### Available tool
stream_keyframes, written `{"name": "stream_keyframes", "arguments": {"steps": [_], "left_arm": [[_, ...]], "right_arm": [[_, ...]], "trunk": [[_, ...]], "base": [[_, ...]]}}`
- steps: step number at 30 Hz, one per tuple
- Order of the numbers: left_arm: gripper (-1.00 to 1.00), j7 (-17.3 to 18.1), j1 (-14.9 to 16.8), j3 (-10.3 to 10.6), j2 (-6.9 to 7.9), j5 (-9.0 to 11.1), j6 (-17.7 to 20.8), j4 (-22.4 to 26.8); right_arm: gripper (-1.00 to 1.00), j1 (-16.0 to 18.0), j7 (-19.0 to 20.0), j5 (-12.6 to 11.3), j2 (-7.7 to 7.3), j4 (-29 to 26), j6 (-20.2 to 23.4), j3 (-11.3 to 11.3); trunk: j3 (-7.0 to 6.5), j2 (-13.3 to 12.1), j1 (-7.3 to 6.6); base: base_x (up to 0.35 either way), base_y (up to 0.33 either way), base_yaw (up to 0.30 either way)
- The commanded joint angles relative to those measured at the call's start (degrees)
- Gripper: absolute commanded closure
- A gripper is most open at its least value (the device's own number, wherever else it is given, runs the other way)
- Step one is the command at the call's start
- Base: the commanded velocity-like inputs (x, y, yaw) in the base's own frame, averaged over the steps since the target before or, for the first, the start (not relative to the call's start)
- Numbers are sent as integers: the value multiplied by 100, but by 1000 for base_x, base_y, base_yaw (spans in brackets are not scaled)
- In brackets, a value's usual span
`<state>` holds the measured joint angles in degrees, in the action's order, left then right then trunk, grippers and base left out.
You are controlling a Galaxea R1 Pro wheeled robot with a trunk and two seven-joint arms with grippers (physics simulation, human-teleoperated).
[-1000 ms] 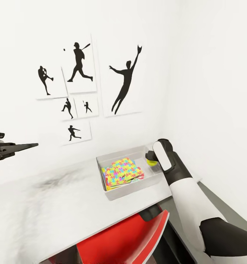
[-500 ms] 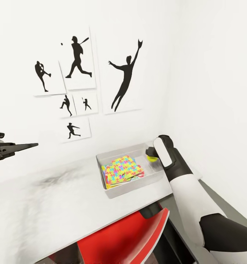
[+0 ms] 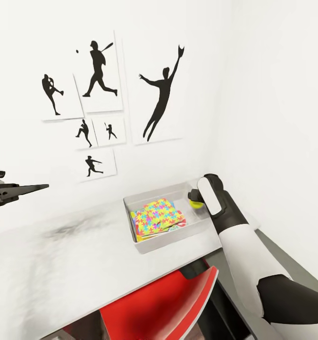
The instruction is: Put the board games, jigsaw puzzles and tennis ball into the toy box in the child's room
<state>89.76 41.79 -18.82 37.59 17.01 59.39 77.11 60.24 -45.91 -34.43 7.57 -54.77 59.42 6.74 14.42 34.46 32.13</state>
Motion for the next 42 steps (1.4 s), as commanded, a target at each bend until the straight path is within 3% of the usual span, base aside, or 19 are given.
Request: {"name": "stream_keyframes", "arguments": {"steps": [1,12,13,37,42], "left_arm": [[-100,24,5,1,2,-4,61,2],[-100,24,5,1,2,-4,61,14],[-100,24,5,1,2,-4,61,14],[-100,24,5,1,10,-4,61,12],[-100,24,3,6,11,-11,61,-8]], "right_arm": [[100,6,-67,-77,1,16,3,9],[100,6,-67,-60,30,97,0,11],[-100,6,-67,-60,32,97,0,11],[-100,-7,-66,-68,0,43,-9,-17],[-100,-97,-57,-76,-29,-491,20,-44]], "trunk": [[10,9,2],[11,9,2],[11,9,2],[-5,9,2],[-47,9,2]], "base": [[0,0,0],[0,0,0],[0,0,0],[0,0,0],[0,0,0]]}}
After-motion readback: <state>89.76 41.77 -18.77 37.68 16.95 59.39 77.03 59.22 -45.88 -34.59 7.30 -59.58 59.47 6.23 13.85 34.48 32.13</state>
